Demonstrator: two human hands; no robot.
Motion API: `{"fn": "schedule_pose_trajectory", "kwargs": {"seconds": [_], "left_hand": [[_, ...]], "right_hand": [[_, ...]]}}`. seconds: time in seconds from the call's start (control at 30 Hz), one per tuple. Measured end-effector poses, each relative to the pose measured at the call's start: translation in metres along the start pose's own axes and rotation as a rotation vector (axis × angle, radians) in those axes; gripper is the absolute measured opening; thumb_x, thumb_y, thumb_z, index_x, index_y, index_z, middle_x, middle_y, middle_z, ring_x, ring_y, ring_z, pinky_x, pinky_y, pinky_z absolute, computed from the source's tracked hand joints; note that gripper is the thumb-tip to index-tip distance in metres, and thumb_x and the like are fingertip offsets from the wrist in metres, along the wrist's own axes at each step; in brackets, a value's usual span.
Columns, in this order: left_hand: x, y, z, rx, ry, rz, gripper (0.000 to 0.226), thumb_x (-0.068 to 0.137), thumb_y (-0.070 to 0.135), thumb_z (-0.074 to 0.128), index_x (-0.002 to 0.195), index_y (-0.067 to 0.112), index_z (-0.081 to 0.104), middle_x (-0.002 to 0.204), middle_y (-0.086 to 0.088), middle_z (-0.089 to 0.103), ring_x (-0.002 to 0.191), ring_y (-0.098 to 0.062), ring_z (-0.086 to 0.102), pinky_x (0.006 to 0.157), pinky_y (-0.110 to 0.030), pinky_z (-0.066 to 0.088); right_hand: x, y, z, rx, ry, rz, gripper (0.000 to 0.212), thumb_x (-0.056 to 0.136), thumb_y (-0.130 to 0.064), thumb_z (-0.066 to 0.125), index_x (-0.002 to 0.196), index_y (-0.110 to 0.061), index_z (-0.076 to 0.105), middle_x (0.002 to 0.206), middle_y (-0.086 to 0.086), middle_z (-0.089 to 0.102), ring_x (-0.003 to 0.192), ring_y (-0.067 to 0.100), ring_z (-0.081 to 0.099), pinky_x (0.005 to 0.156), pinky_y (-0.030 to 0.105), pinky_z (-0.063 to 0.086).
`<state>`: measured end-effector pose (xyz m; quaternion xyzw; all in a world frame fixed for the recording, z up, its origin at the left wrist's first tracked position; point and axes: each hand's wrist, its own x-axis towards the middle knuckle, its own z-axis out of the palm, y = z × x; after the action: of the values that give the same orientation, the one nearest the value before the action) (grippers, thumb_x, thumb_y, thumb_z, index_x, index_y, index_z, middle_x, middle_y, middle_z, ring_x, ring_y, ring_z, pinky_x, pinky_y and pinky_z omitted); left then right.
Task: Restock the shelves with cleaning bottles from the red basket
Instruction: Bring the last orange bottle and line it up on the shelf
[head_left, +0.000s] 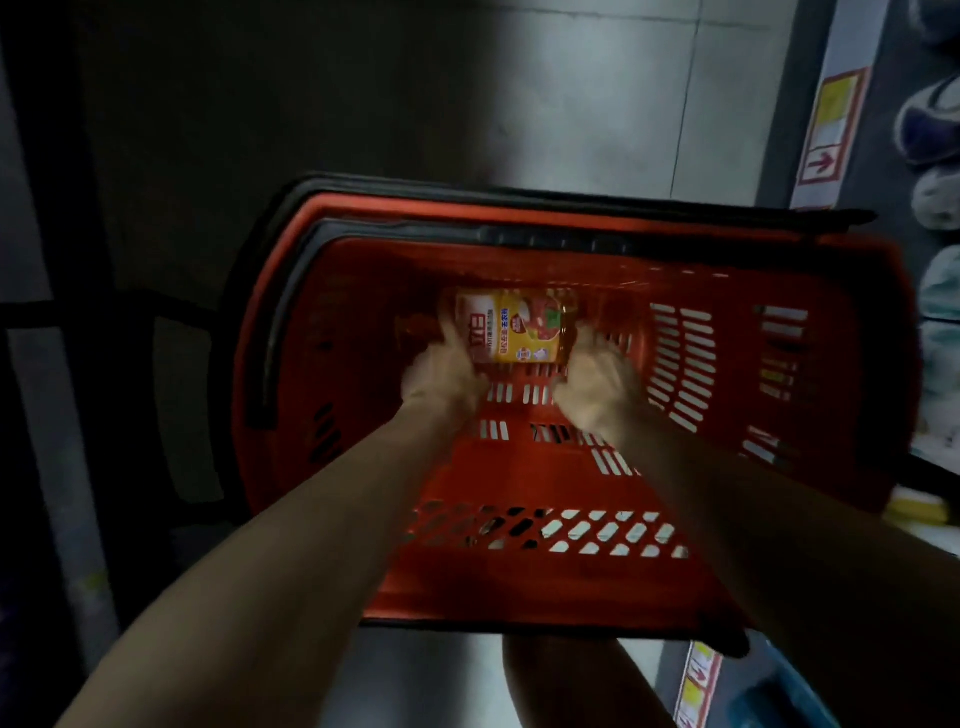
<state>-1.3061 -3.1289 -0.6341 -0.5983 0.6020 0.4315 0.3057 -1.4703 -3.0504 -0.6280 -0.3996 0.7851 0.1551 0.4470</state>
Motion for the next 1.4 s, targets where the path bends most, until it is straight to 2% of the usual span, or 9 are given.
{"fn": "schedule_pose_trajectory", "kwargs": {"seconds": [0.2,0.33,0.4,0.53,0.73,0.87,1.07,1.27,1.4], "left_hand": [[0.027,0.0,0.023,-0.403,0.054,-0.062,0.093,0.103,0.032,0.063,0.166,0.028,-0.004,0.107,0.001,0.065,0.084,-0.017,0.064,0.075,-0.034,0.051],[0.045,0.0,0.025,-0.721,-0.014,-0.136,0.047,0.085,0.033,0.067,0.131,0.023,0.063,0.101,0.004,0.073,0.087,-0.018,0.071,0.084,-0.036,0.059],[0.041,0.006,0.02,-0.87,-0.043,-0.204,0.023,0.092,0.025,0.064,0.111,0.016,0.072,0.102,-0.001,0.076,0.085,-0.014,0.07,0.07,-0.027,0.055],[0.036,0.01,0.022,-0.984,-0.019,-0.321,0.027,0.095,0.01,0.06,0.117,0.01,0.075,0.103,-0.005,0.078,0.079,-0.012,0.071,0.057,-0.023,0.047],[0.013,0.007,0.018,-0.96,0.004,-0.305,0.022,0.089,0.003,0.057,0.097,0.016,0.072,0.089,-0.002,0.075,0.081,-0.019,0.073,0.061,-0.027,0.054],[-0.019,0.009,0.012,-0.948,0.047,-0.34,0.046,0.085,0.015,0.058,0.13,0.026,0.059,0.108,-0.007,0.077,0.09,-0.024,0.076,0.079,-0.041,0.066],[-0.076,0.031,-0.015,-0.879,0.085,-0.362,0.082,0.09,0.012,0.06,0.16,0.042,0.029,0.1,0.0,0.07,0.088,-0.023,0.072,0.085,-0.05,0.065],[-0.145,0.055,-0.052,-0.93,0.081,-0.316,0.086,0.084,0.023,0.066,0.156,0.053,0.03,0.094,0.005,0.068,0.089,-0.024,0.074,0.086,-0.049,0.065],[-0.201,0.071,-0.084,-0.924,0.104,-0.238,0.076,0.088,0.033,0.066,0.154,0.053,0.033,0.097,0.005,0.072,0.087,-0.022,0.076,0.084,-0.048,0.066]], "right_hand": [[0.027,-0.009,0.016,0.564,-0.029,0.263,0.074,0.096,-0.028,0.069,0.159,-0.017,0.031,0.145,0.013,0.057,0.132,0.036,0.057,0.105,0.039,0.046],[0.032,-0.017,0.016,0.914,-0.051,0.393,0.07,0.096,-0.014,0.07,0.157,-0.017,0.037,0.142,0.007,0.061,0.131,0.028,0.058,0.094,0.03,0.036],[0.03,-0.016,0.017,0.955,-0.077,0.384,0.074,0.093,-0.011,0.073,0.158,-0.016,0.036,0.146,0.006,0.06,0.135,0.027,0.056,0.099,0.033,0.037],[0.025,-0.013,0.019,1.023,-0.145,0.39,0.078,0.088,-0.01,0.078,0.155,-0.02,0.039,0.144,0.003,0.06,0.134,0.025,0.056,0.11,0.041,0.042],[0.001,-0.012,0.019,1.109,-0.132,0.387,0.071,0.082,-0.013,0.081,0.145,-0.025,0.049,0.131,-0.003,0.067,0.115,0.015,0.061,0.097,0.035,0.047],[-0.024,-0.014,0.01,1.112,-0.092,0.385,0.065,0.079,-0.017,0.08,0.138,-0.026,0.052,0.122,-0.004,0.072,0.116,0.017,0.066,0.104,0.044,0.052],[-0.067,-0.017,-0.027,1.134,-0.04,0.414,0.061,0.087,-0.022,0.077,0.138,-0.024,0.044,0.128,0.001,0.065,0.118,0.021,0.06,0.101,0.041,0.048],[-0.126,-0.019,-0.074,1.184,0.061,0.436,0.072,0.089,-0.033,0.077,0.143,-0.027,0.03,0.136,0.004,0.058,0.123,0.026,0.058,0.112,0.05,0.046],[-0.178,-0.017,-0.113,1.212,0.126,0.382,0.062,0.095,-0.03,0.074,0.139,-0.023,0.032,0.127,0.005,0.06,0.107,0.019,0.06,0.097,0.041,0.046]]}}
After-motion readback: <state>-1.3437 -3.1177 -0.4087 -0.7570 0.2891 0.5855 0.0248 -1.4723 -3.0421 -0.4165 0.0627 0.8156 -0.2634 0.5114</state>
